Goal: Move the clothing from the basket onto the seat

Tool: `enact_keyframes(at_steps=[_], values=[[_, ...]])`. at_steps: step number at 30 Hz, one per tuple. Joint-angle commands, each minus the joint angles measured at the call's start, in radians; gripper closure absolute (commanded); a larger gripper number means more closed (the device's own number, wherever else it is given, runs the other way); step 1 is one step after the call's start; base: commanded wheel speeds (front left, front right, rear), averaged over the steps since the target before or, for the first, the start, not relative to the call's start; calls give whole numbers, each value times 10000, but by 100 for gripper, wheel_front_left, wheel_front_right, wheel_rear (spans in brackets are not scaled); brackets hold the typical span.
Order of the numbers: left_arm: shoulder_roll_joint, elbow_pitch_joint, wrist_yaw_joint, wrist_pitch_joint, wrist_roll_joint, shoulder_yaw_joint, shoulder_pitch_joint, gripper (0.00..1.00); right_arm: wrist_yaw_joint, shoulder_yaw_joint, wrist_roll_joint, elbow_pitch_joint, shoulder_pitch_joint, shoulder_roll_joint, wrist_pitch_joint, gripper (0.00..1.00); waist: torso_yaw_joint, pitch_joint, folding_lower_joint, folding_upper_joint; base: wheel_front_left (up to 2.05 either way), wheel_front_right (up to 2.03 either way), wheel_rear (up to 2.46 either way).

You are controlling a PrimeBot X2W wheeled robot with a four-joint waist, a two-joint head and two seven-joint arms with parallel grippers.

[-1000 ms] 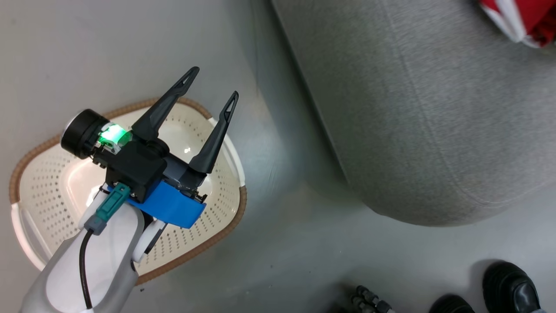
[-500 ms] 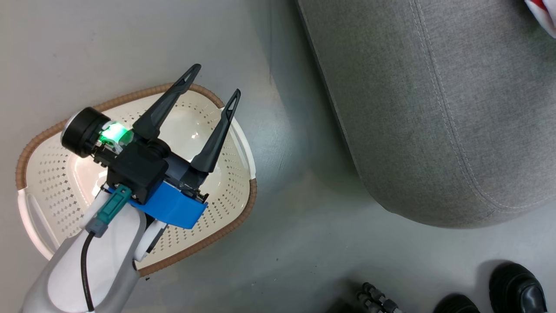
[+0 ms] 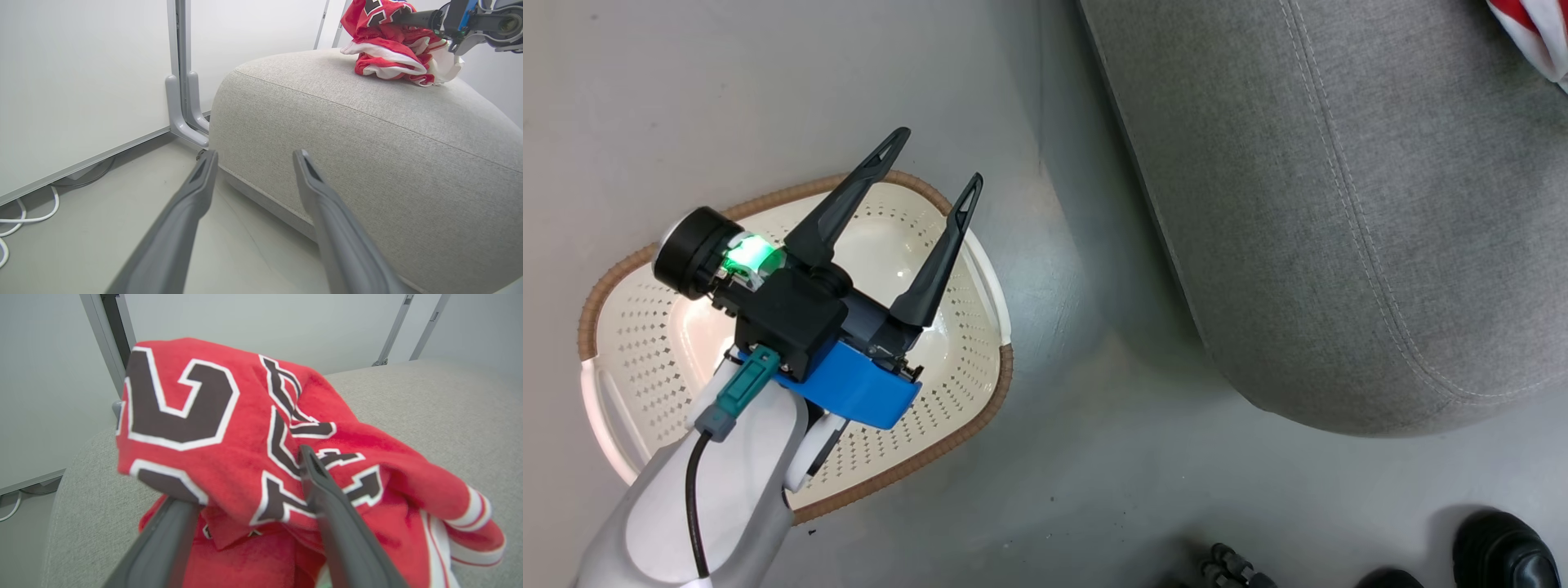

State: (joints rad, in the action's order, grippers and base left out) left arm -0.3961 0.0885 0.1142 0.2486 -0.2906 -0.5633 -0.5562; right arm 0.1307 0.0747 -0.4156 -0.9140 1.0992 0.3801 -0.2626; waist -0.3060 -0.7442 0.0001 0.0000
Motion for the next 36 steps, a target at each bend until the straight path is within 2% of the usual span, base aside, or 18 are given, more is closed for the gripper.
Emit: enact_keyframes(at_steps=[1,8,14,25,36], values=[[15,46,-8,64,-28,9,-189,0,1,-19,31,-44,-134,47,-28,0,18,21,-1,0,0,0,0],[214,340,-32,123,-119,-4,-96,0,1,-169,-44,-150,-300,60,-28,0,130,360,-1,0,0,0,0],[648,843,5,169,-302,48,248,0,1,-566,256,203,-1064,80,-29,0,355,1218,-1,0,0,0,0],[1737,1579,108,178,-563,801,1573,0,1,-1283,602,979,-3162,-37,-23,0,1033,3668,-1,0,0,0,0],[2339,2187,164,178,-707,2141,3302,0,1,-1831,715,2113,-5251,-259,277,0,1532,5795,-1,0,0,0,0]])
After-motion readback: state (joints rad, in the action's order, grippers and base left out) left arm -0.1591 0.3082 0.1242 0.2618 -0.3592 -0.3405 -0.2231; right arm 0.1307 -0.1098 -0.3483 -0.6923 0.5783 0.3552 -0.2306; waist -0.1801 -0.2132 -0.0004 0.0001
